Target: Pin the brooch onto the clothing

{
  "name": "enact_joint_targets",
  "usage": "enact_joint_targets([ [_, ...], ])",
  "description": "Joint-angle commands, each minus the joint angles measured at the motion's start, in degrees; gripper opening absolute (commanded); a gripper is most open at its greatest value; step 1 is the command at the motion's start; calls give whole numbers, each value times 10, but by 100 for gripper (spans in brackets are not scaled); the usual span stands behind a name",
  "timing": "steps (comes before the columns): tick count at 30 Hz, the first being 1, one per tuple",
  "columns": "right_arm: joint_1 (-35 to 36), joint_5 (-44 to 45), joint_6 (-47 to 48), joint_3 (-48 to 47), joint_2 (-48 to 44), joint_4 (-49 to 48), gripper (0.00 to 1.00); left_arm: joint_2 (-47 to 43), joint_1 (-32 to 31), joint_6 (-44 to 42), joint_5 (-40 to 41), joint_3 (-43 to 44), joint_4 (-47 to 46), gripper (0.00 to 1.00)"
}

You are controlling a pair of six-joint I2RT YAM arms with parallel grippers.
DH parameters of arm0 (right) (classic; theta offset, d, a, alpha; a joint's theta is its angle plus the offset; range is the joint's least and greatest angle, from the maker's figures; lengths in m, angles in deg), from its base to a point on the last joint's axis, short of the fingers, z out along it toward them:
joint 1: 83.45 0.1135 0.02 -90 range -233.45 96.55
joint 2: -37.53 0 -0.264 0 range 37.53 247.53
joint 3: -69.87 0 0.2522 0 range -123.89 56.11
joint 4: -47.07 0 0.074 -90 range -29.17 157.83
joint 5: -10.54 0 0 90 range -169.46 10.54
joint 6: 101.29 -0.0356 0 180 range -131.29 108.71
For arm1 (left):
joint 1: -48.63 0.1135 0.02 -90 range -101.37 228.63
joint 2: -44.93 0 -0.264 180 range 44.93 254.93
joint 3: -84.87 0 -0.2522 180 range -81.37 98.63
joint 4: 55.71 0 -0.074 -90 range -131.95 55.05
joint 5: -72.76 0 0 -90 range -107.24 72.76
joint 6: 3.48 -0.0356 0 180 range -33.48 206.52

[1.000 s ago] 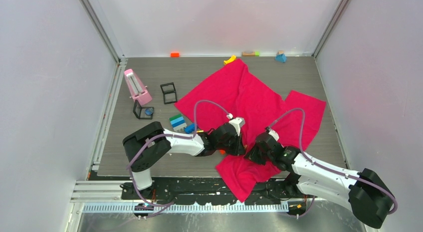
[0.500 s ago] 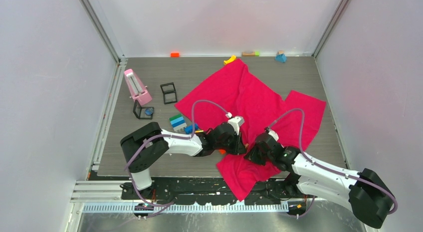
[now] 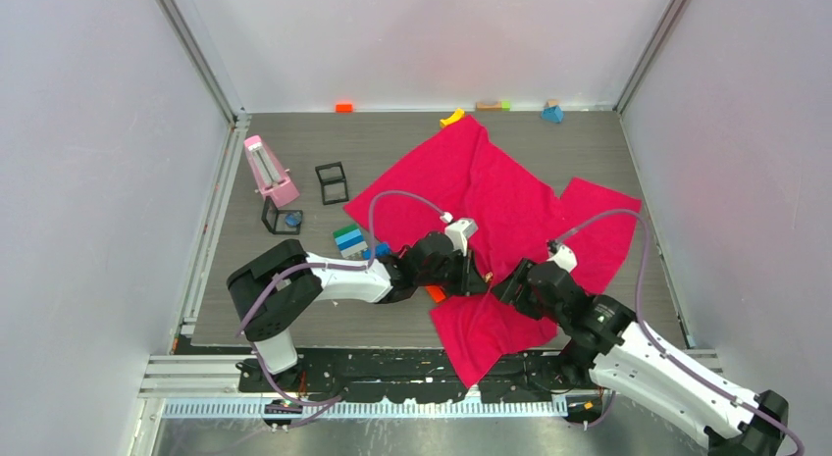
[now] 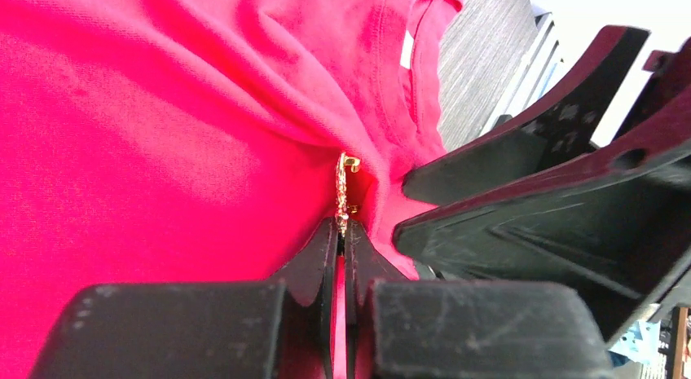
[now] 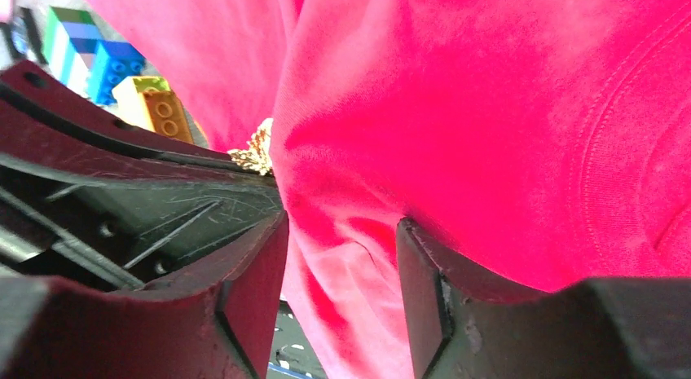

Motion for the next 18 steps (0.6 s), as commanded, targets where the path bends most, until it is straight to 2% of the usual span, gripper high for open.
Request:
enact_joint_targets([
  [1,3,50,13,-13,-63,26,59,-26,2,7,-18,-2,-34,0],
  [10,3,45,47,-4,-163,25,66,-25,5,15,-27,2,-31,0],
  [18,2,19,69,38,-132,-49,66,-29,5,18,-34,5,-28,0],
])
